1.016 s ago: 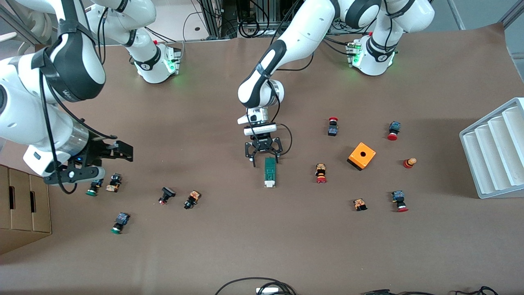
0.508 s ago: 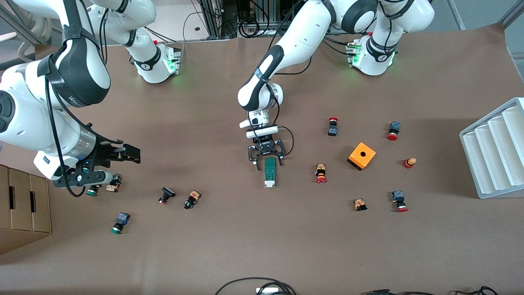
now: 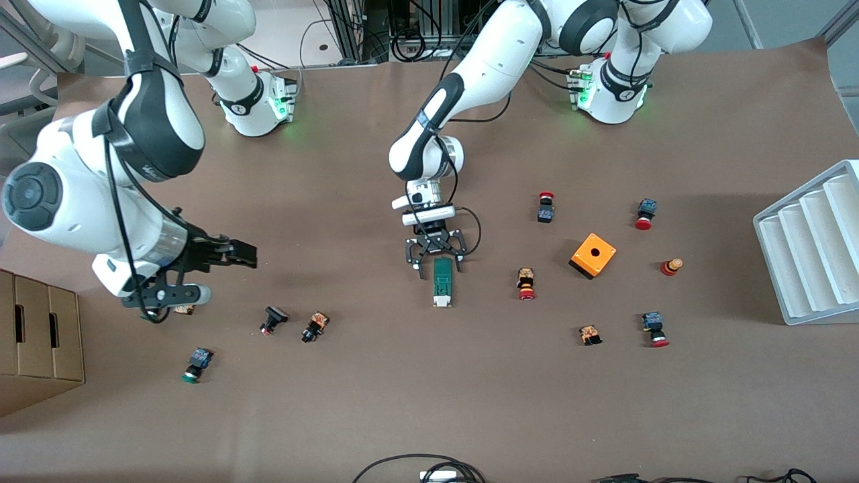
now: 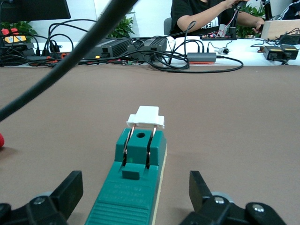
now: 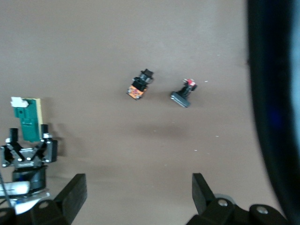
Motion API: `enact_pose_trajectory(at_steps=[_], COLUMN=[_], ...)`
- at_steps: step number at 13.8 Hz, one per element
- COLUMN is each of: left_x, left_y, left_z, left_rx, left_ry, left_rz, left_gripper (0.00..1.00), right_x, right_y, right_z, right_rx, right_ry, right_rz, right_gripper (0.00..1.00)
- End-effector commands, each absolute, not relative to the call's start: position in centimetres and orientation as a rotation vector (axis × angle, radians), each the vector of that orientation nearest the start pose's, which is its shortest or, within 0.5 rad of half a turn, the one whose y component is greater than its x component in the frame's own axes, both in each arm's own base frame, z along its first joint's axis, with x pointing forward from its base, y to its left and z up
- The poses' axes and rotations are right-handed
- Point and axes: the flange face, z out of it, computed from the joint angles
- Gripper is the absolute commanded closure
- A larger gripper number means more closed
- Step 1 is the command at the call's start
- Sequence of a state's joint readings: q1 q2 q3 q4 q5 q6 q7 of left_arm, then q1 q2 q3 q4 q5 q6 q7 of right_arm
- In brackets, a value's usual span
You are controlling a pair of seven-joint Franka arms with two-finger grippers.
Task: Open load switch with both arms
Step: 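Reach the right gripper across toward the teal switch body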
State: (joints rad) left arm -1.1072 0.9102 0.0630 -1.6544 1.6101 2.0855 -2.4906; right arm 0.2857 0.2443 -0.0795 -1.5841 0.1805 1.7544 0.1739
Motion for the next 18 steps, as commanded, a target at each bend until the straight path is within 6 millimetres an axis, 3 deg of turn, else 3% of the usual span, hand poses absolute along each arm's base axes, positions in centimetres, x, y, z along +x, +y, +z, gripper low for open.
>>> enact_pose_trajectory(at_steps=[1, 5, 8, 12, 15, 18], left_x=[36.0, 35.1, 34.9, 34.9, 35.0, 35.1], left_y=[-55.1, -55.6, -55.1, -54.4, -54.4, -54.2], left_z=[8.1, 8.0, 7.4, 5.7, 5.8, 5.7], left_rx=[-2.489, -2.516, -2.492, -2.489, -2.488, -2.485], left_ry=[-0.21, -0.273, -0.304, -0.307, -0.279, -0.278], left_rz=[-1.774, -1.807, -1.827, -1.818, -1.837, -1.834], left_gripper=[0.0, 0.0, 0.0, 0.0, 0.0, 0.0], right_x=[62.2, 62.6, 62.7, 63.8, 64.0, 63.7], right_y=[17.4, 20.3, 25.2, 30.0, 33.9, 36.5], right_z=[48.0, 45.8, 44.5, 42.5, 41.2, 40.2], right_rx=[-2.968, -2.966, -2.961, -2.957, -2.959, -2.943], right_ry=[0.034, -0.026, -0.129, -0.193, 0.091, 0.399], right_rz=[0.124, 0.109, 0.078, 0.055, 0.046, 0.079], right_gripper=[0.0, 0.0, 0.0, 0.0, 0.0, 0.0])
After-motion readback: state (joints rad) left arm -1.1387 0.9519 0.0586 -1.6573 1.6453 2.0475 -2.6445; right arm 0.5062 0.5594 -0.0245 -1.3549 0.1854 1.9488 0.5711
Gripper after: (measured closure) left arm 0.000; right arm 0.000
